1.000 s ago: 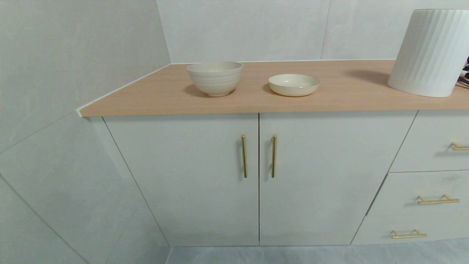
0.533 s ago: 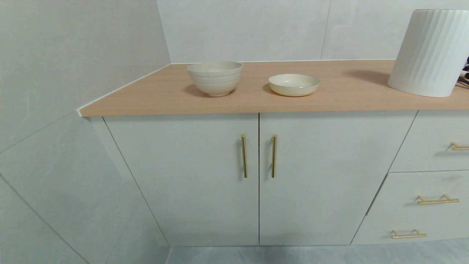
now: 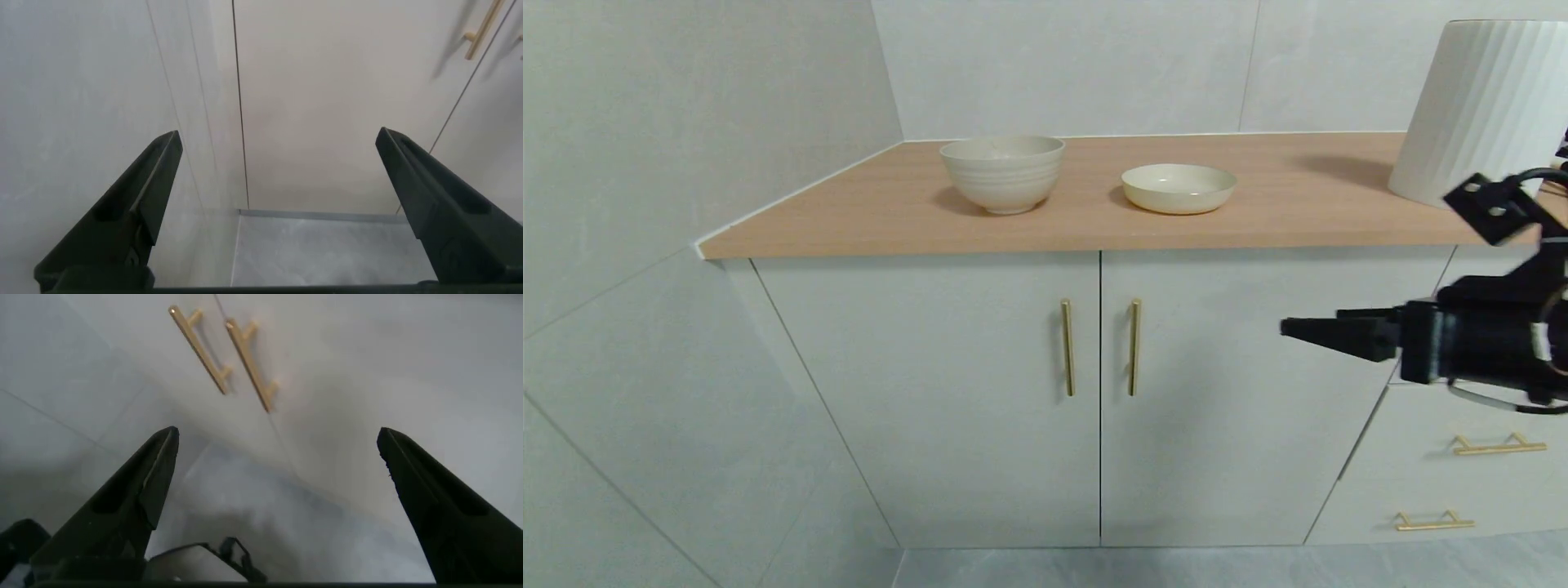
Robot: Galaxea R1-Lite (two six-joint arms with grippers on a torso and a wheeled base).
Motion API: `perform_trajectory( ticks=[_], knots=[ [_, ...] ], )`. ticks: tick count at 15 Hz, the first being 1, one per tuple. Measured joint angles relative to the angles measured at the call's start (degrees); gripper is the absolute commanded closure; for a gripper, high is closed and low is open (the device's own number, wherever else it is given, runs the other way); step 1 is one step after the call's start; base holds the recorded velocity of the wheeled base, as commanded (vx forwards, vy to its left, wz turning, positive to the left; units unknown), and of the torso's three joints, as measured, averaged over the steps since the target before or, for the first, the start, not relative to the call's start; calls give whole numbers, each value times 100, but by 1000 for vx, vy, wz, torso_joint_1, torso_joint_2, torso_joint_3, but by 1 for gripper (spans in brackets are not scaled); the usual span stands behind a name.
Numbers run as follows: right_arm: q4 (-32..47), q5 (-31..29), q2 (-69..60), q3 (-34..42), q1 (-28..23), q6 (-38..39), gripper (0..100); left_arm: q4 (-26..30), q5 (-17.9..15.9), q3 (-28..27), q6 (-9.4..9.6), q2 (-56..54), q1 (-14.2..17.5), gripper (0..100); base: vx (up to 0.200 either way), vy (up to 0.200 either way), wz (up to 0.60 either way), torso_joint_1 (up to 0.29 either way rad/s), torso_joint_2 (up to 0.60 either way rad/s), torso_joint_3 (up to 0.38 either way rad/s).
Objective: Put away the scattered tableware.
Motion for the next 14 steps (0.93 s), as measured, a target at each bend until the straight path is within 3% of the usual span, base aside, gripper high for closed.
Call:
perform_trajectory(
  ticks=[3, 7, 14],
  knots=[
    [-126, 46, 1086, -811, 545, 65, 0, 0, 0, 0, 0, 0, 0, 0, 0, 0, 0, 0, 0, 0],
    [-229, 68, 1947, -1207, 1054, 188, 0, 0, 1, 0, 0, 0, 0, 0, 0, 0, 0, 0, 0, 0],
    [-2038, -15, 3243, -1303, 1270, 733, 0, 0, 0, 0, 0, 0, 0, 0, 0, 0, 0, 0, 0, 0]
  ],
)
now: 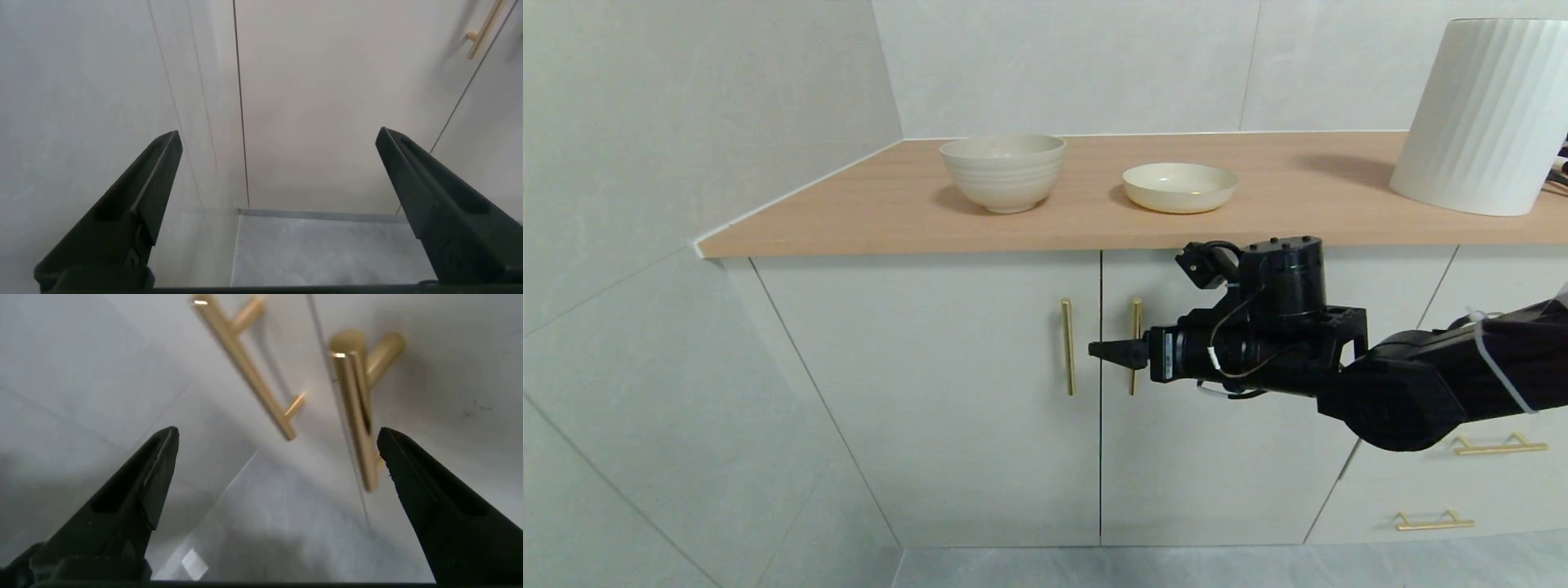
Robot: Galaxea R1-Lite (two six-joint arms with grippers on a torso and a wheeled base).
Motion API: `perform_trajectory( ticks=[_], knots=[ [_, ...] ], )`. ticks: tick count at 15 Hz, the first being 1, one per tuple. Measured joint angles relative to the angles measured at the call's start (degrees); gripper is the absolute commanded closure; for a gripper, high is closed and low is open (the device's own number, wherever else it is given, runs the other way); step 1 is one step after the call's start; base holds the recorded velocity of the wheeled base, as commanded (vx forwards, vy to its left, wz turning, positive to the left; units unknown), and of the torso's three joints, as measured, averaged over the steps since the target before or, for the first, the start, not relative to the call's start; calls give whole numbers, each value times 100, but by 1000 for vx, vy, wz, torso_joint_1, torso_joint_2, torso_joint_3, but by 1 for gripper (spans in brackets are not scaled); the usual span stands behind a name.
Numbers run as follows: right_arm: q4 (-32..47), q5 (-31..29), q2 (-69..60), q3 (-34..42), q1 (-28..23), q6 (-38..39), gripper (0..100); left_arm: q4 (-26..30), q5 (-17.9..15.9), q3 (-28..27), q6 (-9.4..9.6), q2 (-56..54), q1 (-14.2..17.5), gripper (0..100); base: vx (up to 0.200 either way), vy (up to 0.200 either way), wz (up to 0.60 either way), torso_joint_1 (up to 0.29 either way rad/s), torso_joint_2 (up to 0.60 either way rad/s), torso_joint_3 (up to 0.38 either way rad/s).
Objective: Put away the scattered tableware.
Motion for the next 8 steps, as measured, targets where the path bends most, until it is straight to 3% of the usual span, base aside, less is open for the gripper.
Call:
perform_trajectory(
  ticks=[8],
  knots=[
    [-903, -216, 556, -1, 11, 118, 0, 0, 1, 0, 0, 0, 0, 0, 0, 0, 0, 0, 0, 0]
  ],
)
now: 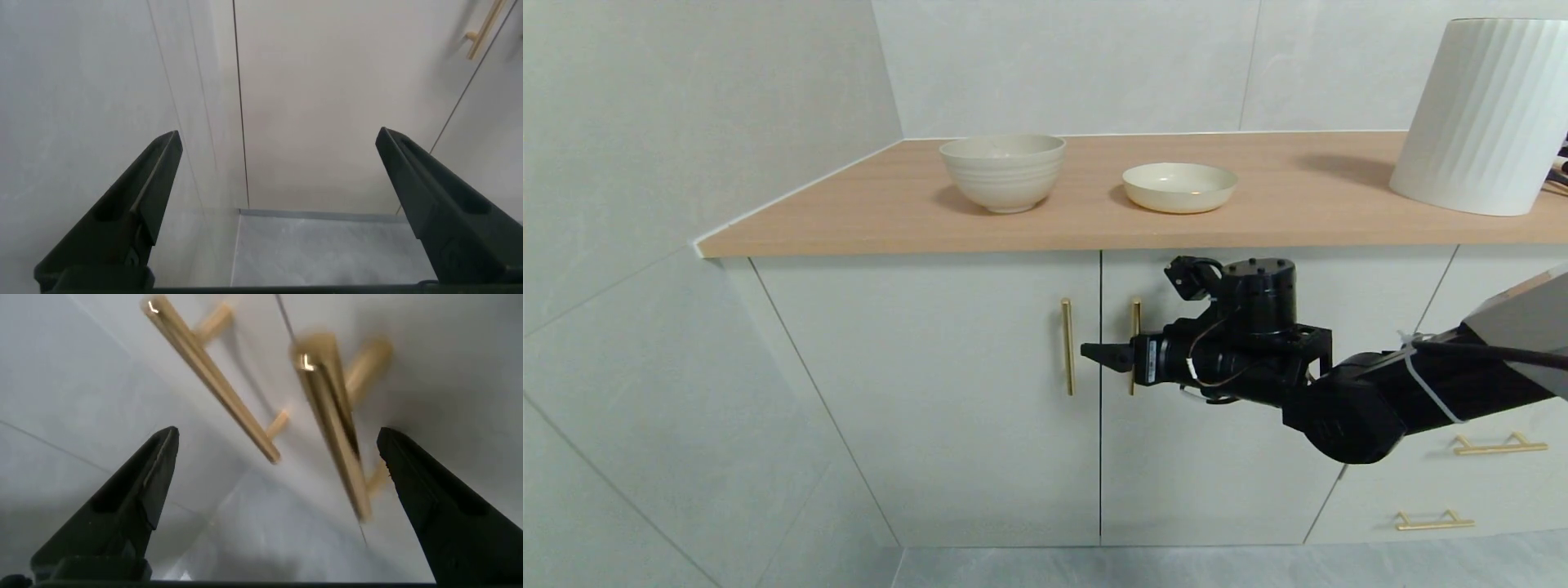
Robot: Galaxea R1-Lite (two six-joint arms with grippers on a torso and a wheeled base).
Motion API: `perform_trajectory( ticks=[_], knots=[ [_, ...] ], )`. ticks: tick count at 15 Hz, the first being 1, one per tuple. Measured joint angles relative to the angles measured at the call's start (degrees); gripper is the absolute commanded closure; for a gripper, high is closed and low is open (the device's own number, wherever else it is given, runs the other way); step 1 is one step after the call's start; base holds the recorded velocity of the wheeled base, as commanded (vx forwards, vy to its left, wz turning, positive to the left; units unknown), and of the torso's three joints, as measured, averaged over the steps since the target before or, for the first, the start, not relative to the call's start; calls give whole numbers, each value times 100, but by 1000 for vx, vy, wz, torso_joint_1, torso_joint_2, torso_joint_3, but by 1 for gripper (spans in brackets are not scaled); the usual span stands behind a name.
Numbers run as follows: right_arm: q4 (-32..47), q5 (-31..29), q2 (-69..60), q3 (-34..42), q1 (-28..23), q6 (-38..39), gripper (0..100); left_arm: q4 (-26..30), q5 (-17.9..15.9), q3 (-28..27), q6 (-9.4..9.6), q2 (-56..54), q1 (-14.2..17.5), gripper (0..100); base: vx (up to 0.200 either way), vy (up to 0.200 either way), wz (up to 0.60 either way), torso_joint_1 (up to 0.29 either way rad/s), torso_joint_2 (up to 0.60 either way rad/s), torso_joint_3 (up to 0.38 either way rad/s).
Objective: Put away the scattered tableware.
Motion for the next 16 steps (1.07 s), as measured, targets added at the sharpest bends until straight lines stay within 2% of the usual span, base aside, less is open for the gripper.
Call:
perform_trajectory(
  ticks=[9, 16],
  knots=[
    [-868, 115, 232, 172, 74, 449, 0, 2, 0, 0, 0, 0, 0, 0, 0, 0, 0, 0, 0, 0],
    [-1002, 1232, -168, 889, 110, 453, 0, 0, -1, 0, 0, 0, 0, 0, 0, 0, 0, 0, 0, 0]
  ],
)
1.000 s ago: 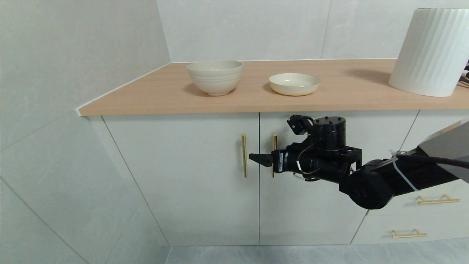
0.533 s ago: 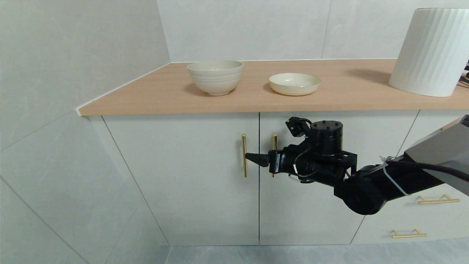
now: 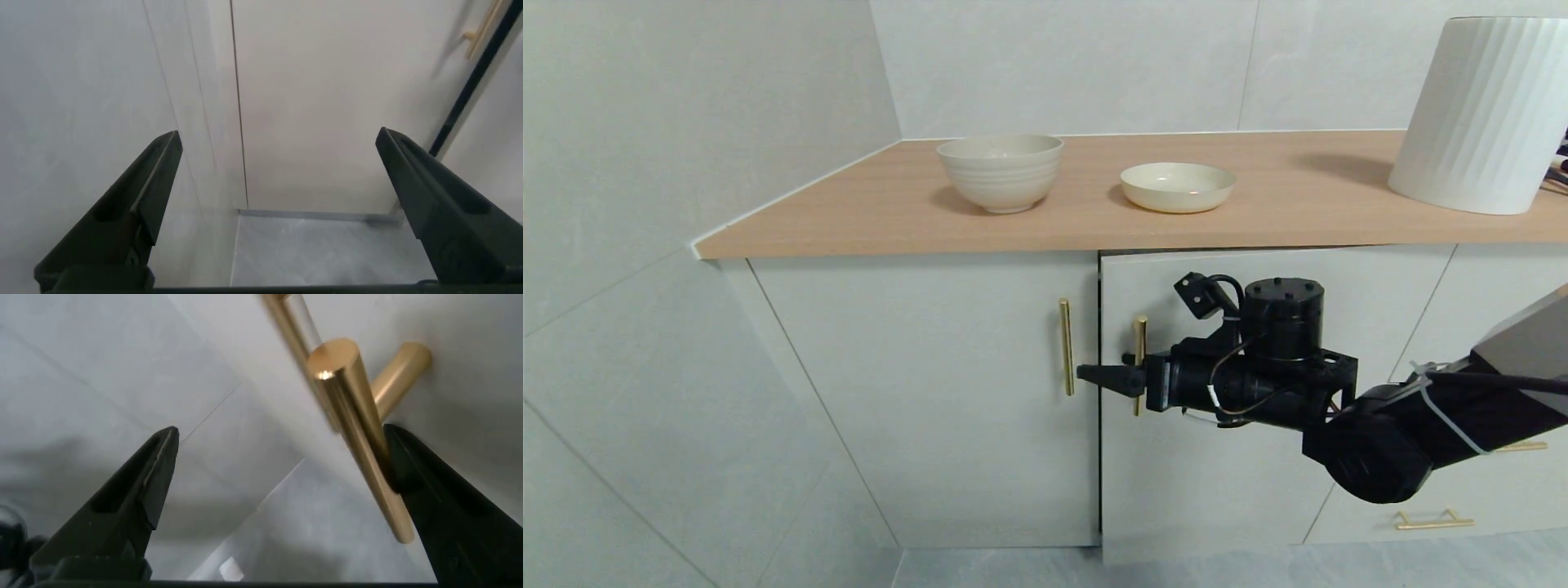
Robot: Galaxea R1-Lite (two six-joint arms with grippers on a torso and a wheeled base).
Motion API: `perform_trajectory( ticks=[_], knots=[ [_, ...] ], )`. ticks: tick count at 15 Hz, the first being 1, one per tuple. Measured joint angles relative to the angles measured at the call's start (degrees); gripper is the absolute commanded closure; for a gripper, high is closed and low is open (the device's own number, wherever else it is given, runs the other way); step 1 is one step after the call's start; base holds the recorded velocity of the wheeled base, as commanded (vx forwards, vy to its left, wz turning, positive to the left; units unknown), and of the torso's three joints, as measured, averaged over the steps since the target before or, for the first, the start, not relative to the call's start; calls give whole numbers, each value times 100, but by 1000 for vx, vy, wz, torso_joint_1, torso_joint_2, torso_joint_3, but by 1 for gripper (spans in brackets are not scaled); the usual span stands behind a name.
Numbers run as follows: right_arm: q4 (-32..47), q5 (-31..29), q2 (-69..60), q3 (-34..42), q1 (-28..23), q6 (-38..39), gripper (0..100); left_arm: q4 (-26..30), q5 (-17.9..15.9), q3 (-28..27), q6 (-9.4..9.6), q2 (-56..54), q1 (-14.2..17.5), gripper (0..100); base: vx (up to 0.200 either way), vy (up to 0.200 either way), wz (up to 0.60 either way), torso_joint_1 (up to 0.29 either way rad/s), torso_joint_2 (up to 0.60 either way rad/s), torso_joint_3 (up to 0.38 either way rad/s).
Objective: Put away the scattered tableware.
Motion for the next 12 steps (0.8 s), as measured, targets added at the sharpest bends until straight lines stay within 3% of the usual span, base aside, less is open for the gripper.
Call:
perform_trajectory(
  ticks=[4, 8, 9, 10, 12],
  knots=[
    [-46, 347, -311, 512, 12, -5, 0, 0, 0, 0, 0, 0, 0, 0, 0, 0, 0, 0, 0, 0],
    [28, 1242, -1003, 1303, -79, 1, 0, 0, 1, 0, 100, 0, 0, 0, 0, 0, 0, 0, 0, 0],
    [33, 1458, -1141, 1441, -115, 0, 0, 0, 0, 0, 16, 0, 0, 0, 0, 0, 0, 0, 0, 0],
    [16, 1862, -1276, 1612, -167, -7, 0, 0, -7, 0, 89, 0, 0, 0, 0, 0, 0, 0, 0, 0],
    [16, 2255, -1485, 1882, -252, -27, 0, -9, -89, -7, 502, 0, 0, 0, 0, 0, 0, 0, 0, 0]
  ],
)
